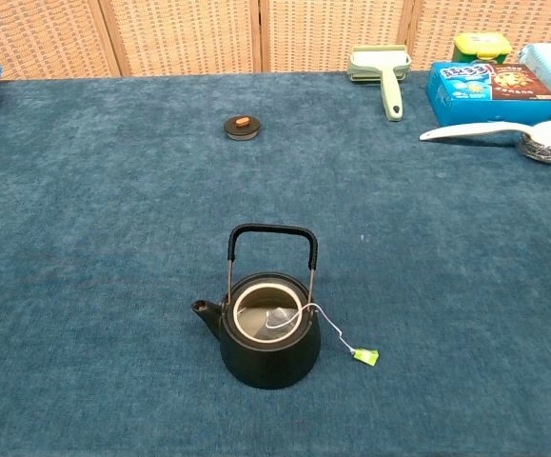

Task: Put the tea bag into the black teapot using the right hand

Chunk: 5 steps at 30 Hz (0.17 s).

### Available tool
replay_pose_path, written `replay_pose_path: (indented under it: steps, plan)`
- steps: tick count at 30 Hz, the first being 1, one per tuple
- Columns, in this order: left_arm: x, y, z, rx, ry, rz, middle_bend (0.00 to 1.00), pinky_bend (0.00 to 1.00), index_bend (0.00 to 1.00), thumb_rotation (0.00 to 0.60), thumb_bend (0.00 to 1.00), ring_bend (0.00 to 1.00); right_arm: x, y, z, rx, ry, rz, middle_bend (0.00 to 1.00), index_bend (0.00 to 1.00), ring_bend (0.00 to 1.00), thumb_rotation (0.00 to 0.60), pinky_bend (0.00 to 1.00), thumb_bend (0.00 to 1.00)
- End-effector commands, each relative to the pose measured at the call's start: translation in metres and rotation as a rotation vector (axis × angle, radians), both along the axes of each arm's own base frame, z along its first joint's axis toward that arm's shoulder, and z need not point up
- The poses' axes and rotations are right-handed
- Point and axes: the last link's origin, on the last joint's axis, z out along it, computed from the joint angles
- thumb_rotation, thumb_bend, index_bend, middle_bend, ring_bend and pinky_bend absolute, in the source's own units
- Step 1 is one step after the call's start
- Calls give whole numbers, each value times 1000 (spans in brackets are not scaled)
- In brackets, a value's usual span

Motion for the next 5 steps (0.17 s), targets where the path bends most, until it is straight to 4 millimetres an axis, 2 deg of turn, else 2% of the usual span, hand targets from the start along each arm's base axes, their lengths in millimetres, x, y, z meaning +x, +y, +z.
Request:
replay_pose_path:
  steps: [1,5]
  plan:
    - [2,-1,0,2,-3,-6,116,137,141,600,271,0,-1,4,1,-7,-7,0,381,253,385,600,364,584]
    - [5,0,-1,5,0,-15,116,137,141,600,271,0,-3,5,3,-15,-14,1,381,253,385,600,364,585]
